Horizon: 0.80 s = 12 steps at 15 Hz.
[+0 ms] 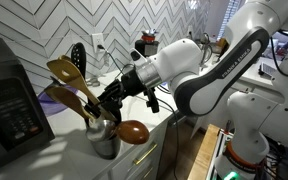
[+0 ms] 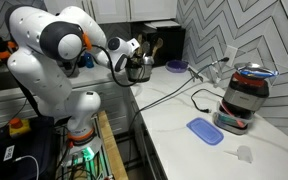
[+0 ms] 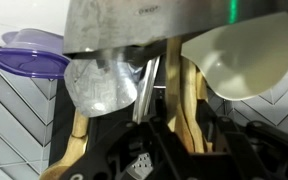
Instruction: Put the wooden cooking stick upright in the utensils box
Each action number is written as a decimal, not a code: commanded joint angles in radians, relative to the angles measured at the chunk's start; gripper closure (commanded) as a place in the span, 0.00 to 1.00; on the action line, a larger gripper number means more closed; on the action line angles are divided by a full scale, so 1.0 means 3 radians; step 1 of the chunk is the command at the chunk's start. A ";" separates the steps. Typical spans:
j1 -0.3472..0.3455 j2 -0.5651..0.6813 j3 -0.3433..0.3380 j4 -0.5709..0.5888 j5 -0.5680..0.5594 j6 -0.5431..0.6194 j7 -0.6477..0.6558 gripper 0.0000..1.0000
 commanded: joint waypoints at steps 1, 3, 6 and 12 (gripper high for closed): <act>-0.0034 -0.0138 0.0001 -0.0012 -0.0110 -0.0087 -0.0099 0.28; -0.0188 -0.0191 0.0128 -0.0091 -0.0096 0.0084 -0.0150 0.12; -0.0642 -0.0174 0.0556 -0.0089 0.0052 0.0284 -0.0210 0.00; -0.2123 -0.0686 0.1878 -0.0247 0.0578 -0.0381 -0.0061 0.00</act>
